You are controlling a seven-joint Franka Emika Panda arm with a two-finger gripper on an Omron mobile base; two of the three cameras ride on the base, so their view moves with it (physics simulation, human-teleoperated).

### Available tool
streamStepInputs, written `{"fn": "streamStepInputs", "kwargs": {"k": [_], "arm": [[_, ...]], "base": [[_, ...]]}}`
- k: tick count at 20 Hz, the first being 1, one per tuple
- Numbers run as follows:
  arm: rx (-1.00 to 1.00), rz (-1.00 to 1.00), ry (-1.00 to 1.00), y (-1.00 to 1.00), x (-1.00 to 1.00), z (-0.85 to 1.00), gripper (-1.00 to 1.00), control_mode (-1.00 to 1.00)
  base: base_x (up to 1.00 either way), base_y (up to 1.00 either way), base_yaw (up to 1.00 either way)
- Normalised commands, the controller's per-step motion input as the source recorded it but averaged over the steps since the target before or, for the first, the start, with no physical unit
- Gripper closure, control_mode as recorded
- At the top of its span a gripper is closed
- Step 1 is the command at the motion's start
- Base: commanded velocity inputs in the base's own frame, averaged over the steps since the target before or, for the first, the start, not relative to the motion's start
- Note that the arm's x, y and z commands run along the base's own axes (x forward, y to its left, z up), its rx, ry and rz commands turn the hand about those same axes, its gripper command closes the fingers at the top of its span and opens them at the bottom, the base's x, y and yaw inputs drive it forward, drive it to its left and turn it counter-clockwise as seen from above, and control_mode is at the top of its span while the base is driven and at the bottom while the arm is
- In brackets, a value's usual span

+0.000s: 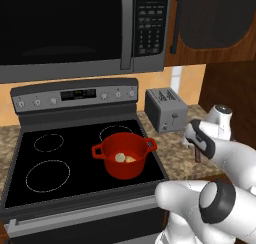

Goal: Put the potato and garlic in the pot. Retrieve the spatula and lightly stir the vegetables in the pot.

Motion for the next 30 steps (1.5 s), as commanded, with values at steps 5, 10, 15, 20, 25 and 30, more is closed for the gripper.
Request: {"fn": "streamStepInputs", "kwargs": {"k": [5, 10, 15, 20, 25, 30], "arm": [[0.00, 0.00, 0.02, -0.18, 0.01, -0.29, -1.00, -1.00], [0.00, 0.00, 0.06, 0.00, 0.12, -0.18, -1.00, -1.00], [0.00, 0.00, 0.03, 0.00, 0.10, -0.22, -1.00, -1.00], [0.00, 0.00, 0.00, 0.00, 0.09, -0.22, -1.00, -1.00], [0.00, 0.00, 0.01, 0.00, 0.08, -0.25, -1.00, -1.00], [0.00, 0.00, 0.01, 0.00, 0.06, -0.14, -1.00, -1.00]], "base": [[0.00, 0.00, 0.00], [0.00, 0.00, 0.00], [0.00, 0.00, 0.00], [0.00, 0.00, 0.00], [0.00, 0.00, 0.00], [0.00, 0.00, 0.00]]}}
